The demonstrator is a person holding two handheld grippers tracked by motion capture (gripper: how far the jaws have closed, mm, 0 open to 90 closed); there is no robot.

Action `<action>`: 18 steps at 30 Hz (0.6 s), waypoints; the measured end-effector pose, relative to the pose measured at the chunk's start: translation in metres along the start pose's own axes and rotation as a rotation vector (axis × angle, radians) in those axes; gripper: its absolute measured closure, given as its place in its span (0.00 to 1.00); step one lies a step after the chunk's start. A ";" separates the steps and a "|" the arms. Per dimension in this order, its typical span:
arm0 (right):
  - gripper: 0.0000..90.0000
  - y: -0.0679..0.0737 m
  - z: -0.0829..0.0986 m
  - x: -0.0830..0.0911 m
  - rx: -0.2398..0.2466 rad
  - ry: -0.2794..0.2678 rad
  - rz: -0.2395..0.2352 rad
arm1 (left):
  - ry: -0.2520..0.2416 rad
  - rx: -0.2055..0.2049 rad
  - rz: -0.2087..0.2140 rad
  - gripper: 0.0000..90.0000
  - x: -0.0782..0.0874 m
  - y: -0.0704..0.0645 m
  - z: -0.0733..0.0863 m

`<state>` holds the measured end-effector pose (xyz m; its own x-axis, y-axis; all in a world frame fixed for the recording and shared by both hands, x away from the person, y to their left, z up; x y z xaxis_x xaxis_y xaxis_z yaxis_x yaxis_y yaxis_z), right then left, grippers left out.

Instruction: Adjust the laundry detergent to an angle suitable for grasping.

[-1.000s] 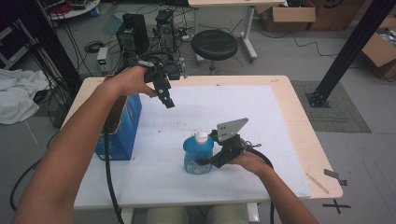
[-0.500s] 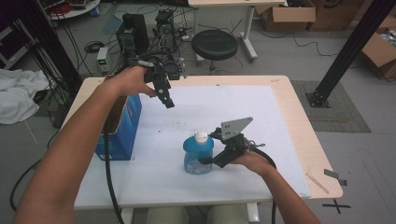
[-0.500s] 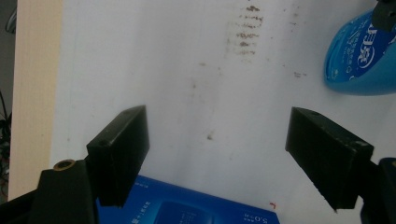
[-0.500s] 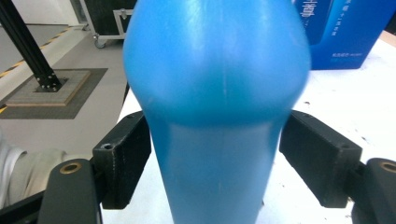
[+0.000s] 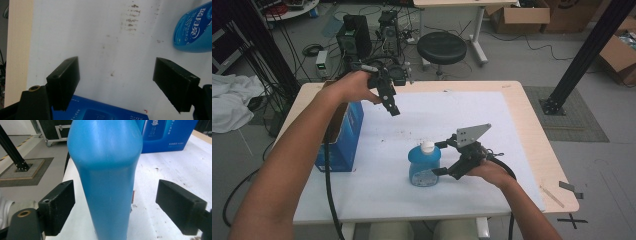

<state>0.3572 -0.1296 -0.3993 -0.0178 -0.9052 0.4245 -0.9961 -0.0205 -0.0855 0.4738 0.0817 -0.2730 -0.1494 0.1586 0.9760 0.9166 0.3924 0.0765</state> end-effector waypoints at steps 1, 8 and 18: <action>0.17 0.001 0.001 0.003 -0.004 0.005 0.004 | 0.003 0.000 -0.001 0.25 0.000 0.000 0.000; 0.16 0.002 0.005 0.015 -0.016 0.030 0.034 | -0.004 0.006 0.001 0.25 -0.001 0.000 0.000; 0.17 0.001 0.007 0.052 -0.061 0.095 0.085 | -0.005 0.000 -0.002 0.25 0.001 0.000 0.000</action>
<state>0.3557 -0.1796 -0.3837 -0.1077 -0.8581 0.5020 -0.9940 0.0833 -0.0709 0.4741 0.0818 -0.2724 -0.1531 0.1627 0.9747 0.9162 0.3931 0.0783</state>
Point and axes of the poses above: each handheld gripper's, and its own axes: x roughly backward along the jaws, z roughly out of its underside, y roughly to its left, the point moved 4 cm from there along -x, roughly forward along the jaws, and after that the axes turned 9 degrees about x, right-handed, at the moved point
